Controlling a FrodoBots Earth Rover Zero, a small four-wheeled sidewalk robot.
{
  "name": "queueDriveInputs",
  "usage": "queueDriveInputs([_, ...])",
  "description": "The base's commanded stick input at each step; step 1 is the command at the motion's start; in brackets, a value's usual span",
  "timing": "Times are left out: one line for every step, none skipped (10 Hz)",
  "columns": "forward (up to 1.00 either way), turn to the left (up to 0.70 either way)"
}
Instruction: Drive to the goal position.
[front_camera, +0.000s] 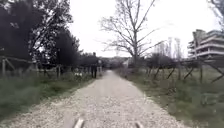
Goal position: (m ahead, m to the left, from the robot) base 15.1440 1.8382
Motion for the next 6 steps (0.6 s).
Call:
queueDriveInputs([0.5, 0.0])
queueDriveInputs([0.5, 0.0])
queueDriveInputs([0.5, 0.0])
queueDriveInputs([0.5, 0.0])
queueDriveInputs([0.5, 0.0])
queueDriveInputs([0.5, 0.0])
